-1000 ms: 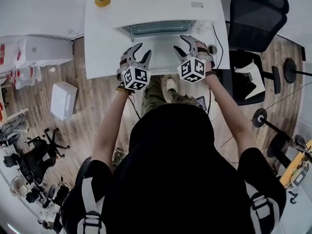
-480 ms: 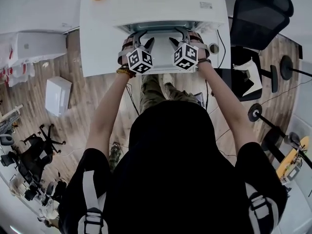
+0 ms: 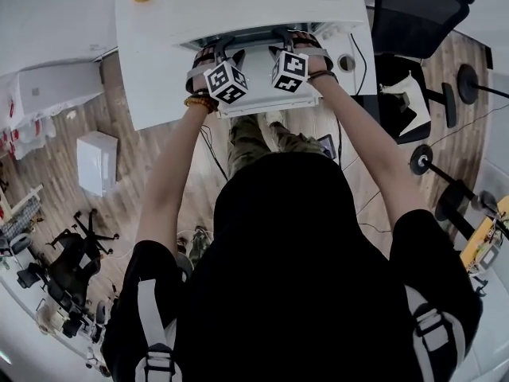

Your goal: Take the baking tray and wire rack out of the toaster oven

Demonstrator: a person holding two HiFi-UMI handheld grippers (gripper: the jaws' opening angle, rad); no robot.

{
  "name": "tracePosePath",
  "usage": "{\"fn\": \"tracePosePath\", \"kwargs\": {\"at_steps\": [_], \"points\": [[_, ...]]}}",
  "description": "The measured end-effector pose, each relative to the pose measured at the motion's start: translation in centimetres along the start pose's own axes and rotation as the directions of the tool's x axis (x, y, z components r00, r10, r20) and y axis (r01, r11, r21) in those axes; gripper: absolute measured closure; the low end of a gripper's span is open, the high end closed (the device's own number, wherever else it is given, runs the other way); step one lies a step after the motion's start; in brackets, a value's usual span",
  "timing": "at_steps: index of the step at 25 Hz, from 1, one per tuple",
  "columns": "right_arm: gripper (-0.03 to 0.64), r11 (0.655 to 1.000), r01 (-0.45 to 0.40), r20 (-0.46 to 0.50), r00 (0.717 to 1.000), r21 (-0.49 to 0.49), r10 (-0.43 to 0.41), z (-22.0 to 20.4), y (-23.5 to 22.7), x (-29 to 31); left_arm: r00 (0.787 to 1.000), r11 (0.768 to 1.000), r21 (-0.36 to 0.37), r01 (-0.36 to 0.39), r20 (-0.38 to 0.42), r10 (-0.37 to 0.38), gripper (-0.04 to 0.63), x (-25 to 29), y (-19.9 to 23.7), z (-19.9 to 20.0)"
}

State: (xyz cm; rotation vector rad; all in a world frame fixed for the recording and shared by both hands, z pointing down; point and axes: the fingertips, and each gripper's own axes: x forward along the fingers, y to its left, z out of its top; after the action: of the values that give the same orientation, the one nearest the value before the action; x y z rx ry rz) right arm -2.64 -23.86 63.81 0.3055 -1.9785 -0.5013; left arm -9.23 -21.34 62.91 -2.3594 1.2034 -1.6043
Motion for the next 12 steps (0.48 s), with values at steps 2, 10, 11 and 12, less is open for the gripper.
{"fn": "tracePosePath", "kwargs": {"at_steps": [2, 10, 11, 12], "points": [[0.442, 1.000, -0.007, -0.010, 1.000, -0.017, 0.007, -0.2, 0.1, 0.4, 0.998, 0.999, 0.017, 0.038, -0.055, -0.037, 0.414, 0.7, -0.5, -0.9], [0.508, 0.997, 0.046, 0.003, 0.999, -0.060, -0.046, 0.1, -0.8, 0.4, 0.994, 0.996, 0.085, -0.009, -0.108, 0.018, 0.489, 1.4, 0.6, -1.6], [0.512, 0.996, 0.055, 0.010, 0.998, -0.076, -0.054, 0.4, -0.7, 0.3, 0.993, 0.996, 0.084, -0.008, -0.116, 0.018, 0.491, 1.2, 0.5, -1.8], [0.519, 0.994, 0.065, 0.012, 0.998, -0.089, -0.064, 0.5, -0.7, 0.3, 0.992, 0.997, 0.082, -0.007, -0.122, 0.016, 0.491, 1.1, 0.5, -1.8]]}}
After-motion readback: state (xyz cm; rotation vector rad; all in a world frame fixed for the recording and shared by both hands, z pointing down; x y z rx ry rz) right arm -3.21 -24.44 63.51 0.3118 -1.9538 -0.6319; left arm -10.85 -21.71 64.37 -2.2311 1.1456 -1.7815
